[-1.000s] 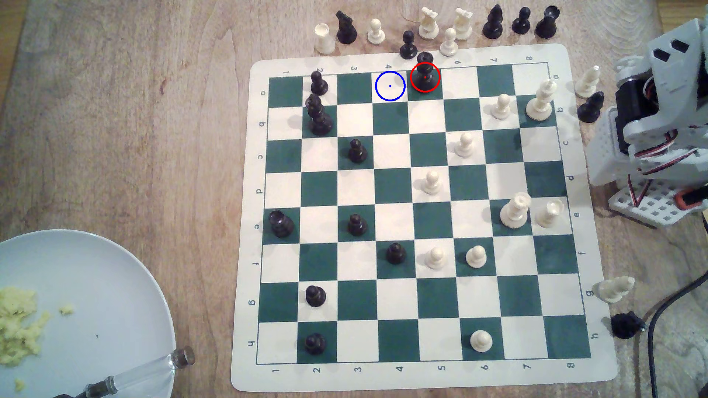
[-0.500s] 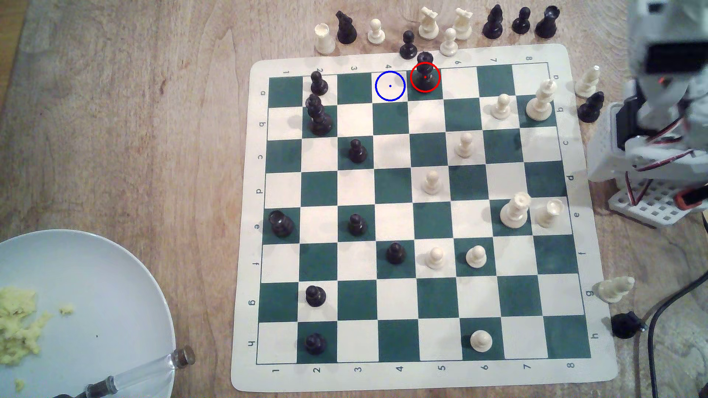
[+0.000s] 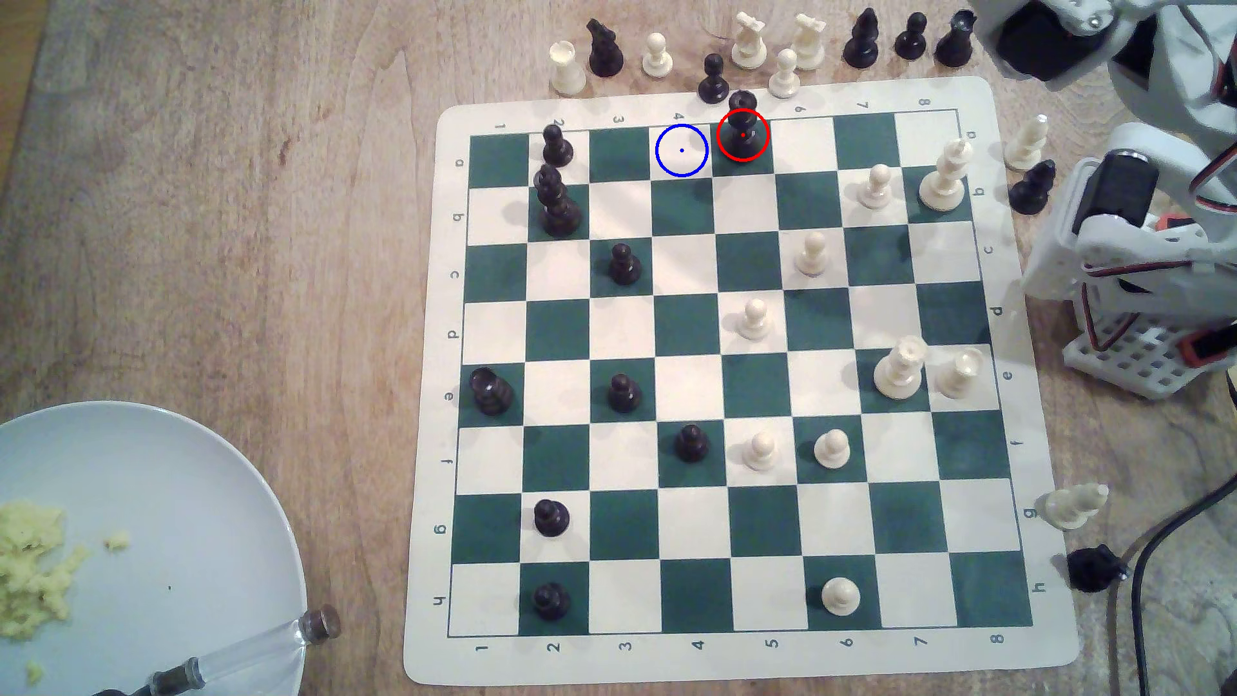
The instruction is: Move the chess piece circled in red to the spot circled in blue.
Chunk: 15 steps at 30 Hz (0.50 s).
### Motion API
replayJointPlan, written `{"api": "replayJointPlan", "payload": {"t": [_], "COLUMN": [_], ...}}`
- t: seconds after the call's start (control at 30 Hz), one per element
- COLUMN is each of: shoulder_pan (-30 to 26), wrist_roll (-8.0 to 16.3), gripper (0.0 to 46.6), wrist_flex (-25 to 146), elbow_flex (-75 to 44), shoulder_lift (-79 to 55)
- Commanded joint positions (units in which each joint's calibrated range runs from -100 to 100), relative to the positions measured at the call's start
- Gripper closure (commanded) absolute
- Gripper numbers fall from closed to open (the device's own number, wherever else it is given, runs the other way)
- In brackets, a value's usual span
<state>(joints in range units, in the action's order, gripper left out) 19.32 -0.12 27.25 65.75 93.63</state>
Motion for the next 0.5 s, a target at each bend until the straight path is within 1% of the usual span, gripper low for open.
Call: {"api": "replayJointPlan", "payload": {"t": [0.0,0.13,0.27,0.3,0.43,0.47], "shoulder_pan": [0.8,0.6,1.3,1.4,0.8,0.7], "wrist_roll": [-0.3,0.9,3.1,4.5,7.3,8.1], "gripper": [46.4,46.4,46.2,45.3,42.7,42.3], "wrist_flex": [11.9,18.0,22.5,25.3,31.2,33.6], "elbow_flex": [-10.4,-14.8,-19.3,-23.7,-33.2,-37.1], "shoulder_lift": [-6.4,-12.5,-19.9,-24.2,-34.0,-38.3]}}
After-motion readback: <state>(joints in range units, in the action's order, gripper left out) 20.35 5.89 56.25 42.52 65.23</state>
